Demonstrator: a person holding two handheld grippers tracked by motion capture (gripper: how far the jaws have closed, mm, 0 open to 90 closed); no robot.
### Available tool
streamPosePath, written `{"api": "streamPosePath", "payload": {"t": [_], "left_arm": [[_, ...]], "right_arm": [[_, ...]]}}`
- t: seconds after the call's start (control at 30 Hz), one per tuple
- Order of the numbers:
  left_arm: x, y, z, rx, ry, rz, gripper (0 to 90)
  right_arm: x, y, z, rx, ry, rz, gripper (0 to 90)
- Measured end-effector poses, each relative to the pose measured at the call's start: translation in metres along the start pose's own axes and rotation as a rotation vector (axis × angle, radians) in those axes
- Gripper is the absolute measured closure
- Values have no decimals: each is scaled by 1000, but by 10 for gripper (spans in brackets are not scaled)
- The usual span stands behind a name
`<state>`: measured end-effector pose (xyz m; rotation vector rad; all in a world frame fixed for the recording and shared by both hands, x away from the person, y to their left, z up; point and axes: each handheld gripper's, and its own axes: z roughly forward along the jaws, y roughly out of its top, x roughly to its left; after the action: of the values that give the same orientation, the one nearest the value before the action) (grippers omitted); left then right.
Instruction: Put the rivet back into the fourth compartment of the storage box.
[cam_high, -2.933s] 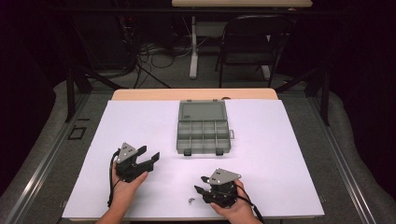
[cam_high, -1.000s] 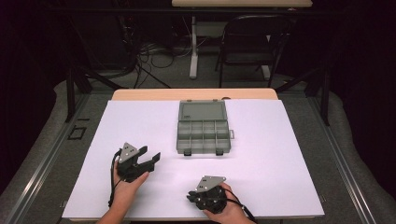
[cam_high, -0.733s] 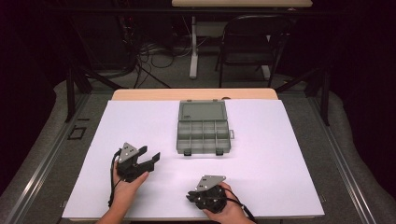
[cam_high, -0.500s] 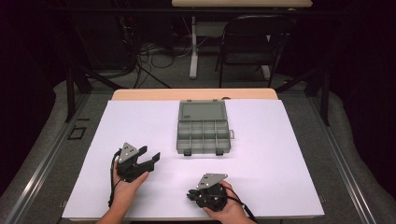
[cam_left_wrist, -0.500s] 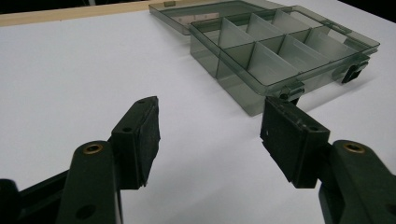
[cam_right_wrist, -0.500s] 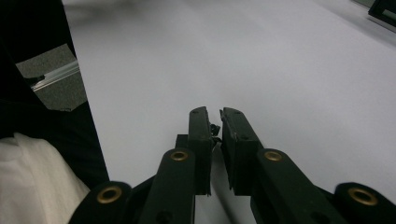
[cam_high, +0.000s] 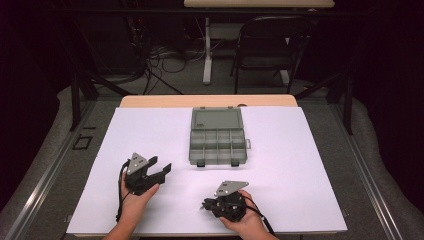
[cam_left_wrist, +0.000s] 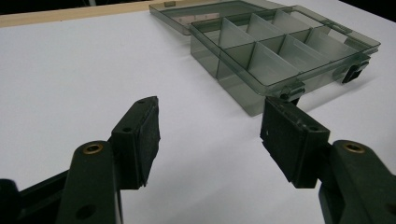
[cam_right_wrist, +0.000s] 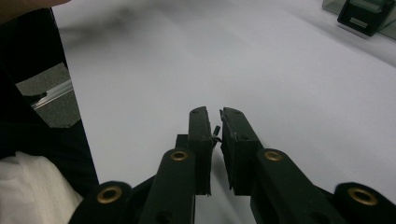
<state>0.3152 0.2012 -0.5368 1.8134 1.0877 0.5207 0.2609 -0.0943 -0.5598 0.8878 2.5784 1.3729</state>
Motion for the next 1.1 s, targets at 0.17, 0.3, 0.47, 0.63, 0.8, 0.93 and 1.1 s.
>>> {"api": "streamPosePath", "payload": {"t": [0.17,0.3,0.47,0.63,0.8,0.93,1.1], "left_arm": [[0,0,0,-1,0,1,374],[0,0,0,-1,-1,0,374],[0,0,0,-1,-1,1,374],[0,0,0,-9,0,-2,373],[0,0,0,-11,3,-2,373],[0,0,0,-12,0,-7,374],[0,0,0,-11,1,-7,373]], "right_arm": [[-1,2,-3,-3,-9,-1,822],[-3,4,-6,3,-14,-3,829],[-6,6,-10,-18,-30,0,830],[-9,9,-13,-36,-48,-1,831],[-15,14,-19,-64,-69,8,832],[-20,18,-26,-62,-83,23,832],[-30,27,-34,-79,-110,44,832]]}}
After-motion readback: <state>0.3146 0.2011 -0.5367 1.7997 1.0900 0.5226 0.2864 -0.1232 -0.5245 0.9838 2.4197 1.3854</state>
